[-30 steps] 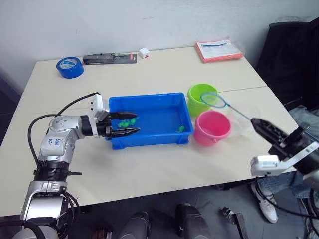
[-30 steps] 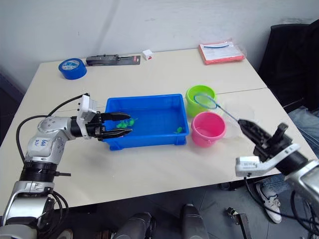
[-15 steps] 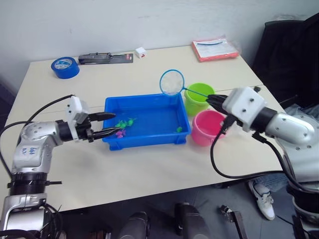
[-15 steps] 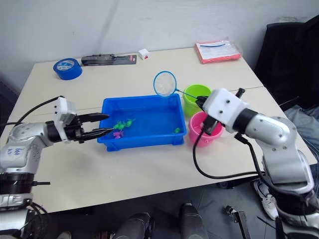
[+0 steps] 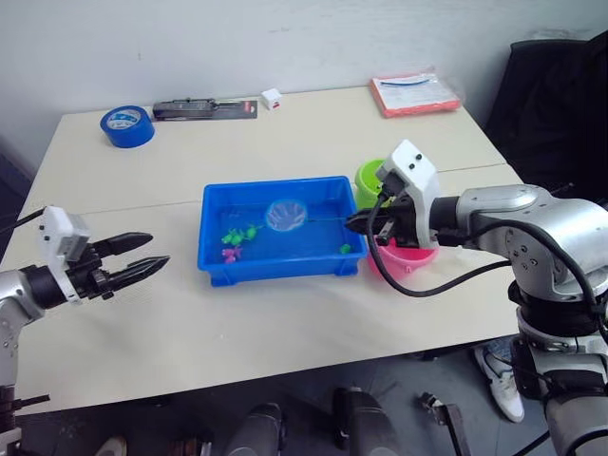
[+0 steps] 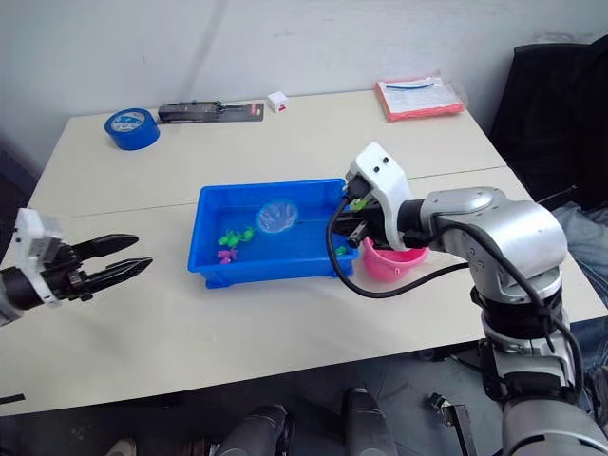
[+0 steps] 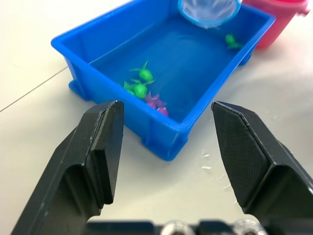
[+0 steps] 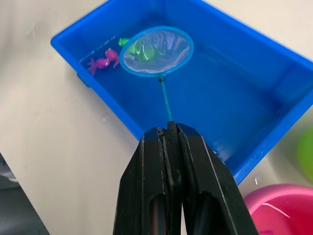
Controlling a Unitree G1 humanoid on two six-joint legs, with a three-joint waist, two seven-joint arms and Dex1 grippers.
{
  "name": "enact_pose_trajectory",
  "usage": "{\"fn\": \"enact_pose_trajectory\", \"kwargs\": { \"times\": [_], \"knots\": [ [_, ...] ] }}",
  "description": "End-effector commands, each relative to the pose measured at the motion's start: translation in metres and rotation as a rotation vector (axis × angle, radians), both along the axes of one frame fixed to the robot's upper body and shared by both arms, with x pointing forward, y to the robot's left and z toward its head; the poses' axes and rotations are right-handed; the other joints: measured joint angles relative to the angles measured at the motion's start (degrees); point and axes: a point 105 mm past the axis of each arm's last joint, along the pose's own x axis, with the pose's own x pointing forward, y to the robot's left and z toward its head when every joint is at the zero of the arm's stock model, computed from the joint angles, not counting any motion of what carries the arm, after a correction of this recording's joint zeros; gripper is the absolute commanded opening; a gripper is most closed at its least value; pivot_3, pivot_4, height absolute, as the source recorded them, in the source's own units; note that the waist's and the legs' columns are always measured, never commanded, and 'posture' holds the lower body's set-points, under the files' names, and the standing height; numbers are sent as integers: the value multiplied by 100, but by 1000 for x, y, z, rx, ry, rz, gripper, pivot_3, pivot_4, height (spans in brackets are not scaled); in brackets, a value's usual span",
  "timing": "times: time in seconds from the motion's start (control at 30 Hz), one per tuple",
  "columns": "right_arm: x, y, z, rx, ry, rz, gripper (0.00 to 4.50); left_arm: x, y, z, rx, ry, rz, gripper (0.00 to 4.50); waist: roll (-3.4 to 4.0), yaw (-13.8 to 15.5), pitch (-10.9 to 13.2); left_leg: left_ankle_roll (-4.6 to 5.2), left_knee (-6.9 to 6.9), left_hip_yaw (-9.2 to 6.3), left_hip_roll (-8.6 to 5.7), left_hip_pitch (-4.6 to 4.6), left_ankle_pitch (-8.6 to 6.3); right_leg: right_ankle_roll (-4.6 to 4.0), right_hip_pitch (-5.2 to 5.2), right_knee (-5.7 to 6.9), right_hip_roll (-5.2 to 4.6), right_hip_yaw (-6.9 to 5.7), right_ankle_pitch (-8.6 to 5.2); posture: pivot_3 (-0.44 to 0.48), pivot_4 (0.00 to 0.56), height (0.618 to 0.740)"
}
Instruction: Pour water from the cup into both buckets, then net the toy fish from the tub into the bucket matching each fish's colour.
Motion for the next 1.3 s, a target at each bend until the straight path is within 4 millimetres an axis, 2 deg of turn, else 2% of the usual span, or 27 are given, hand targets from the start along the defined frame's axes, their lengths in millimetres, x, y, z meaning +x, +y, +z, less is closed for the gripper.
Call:
{"fn": "enact_pose_trajectory", "kwargs": {
  "times": [0.03,0.37,0.57,0.87,1.1,1.3],
  "knots": [
    [3,5,0,-53,-28,19,780,-9,0,6,-19,-23,2,3101,0,-7,0,0,0,1,0,0,0,0,0,-2,0,0,0,0,150,740],
    [11,38,-12,-165,-51,109,780,-15,6,-2,-40,12,22,3101,1,-29,1,-1,-8,9,5,1,0,0,-8,-6,3,3,0,0,150,740],
    [7,50,-21,-217,-48,192,780,-15,7,-2,-40,13,25,3101,1,-31,1,-1,-9,9,4,1,0,0,-7,-10,2,1,0,0,150,740],
    [14,68,-29,-271,-96,274,780,-16,7,-3,-34,11,33,3101,1,-89,1,-1,-13,9,5,1,0,0,-8,-10,3,1,0,0,150,740],
    [25,81,-14,-300,-388,336,780,-19,7,-4,-28,7,42,3101,3,-165,2,-1,-23,9,5,1,0,0,-11,-8,4,-1,0,0,150,740],
    [15,82,-1,-325,-615,429,780,-20,7,-5,-29,8,46,3101,3,-154,2,-1,-29,8,5,1,0,0,-10,-11,4,-3,0,0,150,740]
  ]
}}
